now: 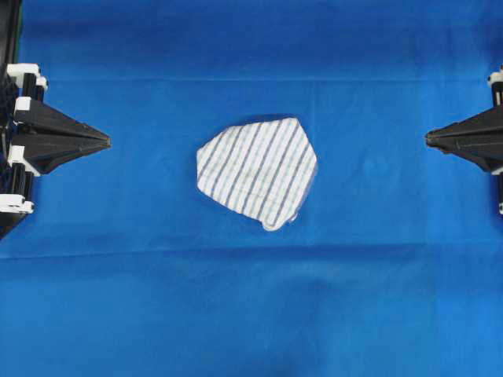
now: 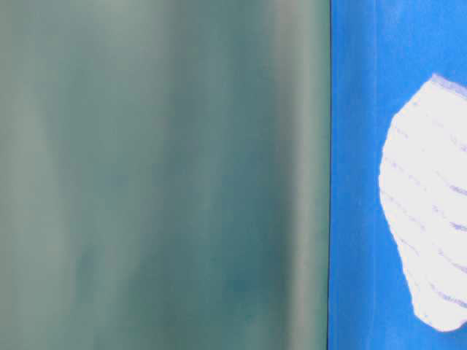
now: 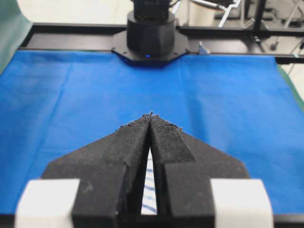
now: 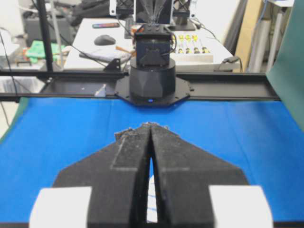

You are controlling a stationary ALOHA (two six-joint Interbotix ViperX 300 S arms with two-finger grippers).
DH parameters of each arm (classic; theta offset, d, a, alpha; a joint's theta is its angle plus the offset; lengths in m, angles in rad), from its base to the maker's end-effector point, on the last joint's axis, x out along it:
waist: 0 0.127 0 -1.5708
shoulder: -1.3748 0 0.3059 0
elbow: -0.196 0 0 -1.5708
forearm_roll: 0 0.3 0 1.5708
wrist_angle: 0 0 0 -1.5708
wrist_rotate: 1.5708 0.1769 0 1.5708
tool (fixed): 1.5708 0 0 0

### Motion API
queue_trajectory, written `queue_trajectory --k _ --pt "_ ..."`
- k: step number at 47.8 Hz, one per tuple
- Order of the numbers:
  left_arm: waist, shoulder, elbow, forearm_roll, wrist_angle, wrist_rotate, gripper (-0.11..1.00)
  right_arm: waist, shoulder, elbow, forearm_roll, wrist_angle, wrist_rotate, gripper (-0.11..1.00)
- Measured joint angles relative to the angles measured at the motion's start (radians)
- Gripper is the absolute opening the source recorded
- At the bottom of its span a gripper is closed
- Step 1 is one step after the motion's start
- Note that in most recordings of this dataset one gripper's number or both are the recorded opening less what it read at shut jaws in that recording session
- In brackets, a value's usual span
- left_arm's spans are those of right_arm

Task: Lift the towel with both arms.
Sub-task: 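Move both grippers inward and pinch opposite edges of the striped towel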

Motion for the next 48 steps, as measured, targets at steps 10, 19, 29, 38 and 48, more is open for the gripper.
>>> queue_trajectory --k 10,19,29,38,48 --pt "-0.002 0.051 -0.006 -0.012 0.003 0.006 0.0 -0.002 0.046 -0.026 0.0 0.044 0.005 0.0" --pt "-0.002 0.181 -0.015 -0.015 -0.014 -0.006 0.0 -0.002 0.167 -0.052 0.0 0.072 0.006 0.0" --pt "-0.002 0.347 -0.04 -0.017 -0.041 -0.005 0.01 -0.002 0.365 -0.077 0.002 0.048 0.018 0.01" --pt "-0.003 0.517 -0.066 -0.018 -0.043 -0.005 0.24 -0.002 0.561 -0.137 0.003 0.044 0.049 0.4" --pt "-0.002 0.667 -0.109 -0.018 -0.043 0.005 0.83 0.006 0.769 -0.206 0.003 0.044 0.063 0.68"
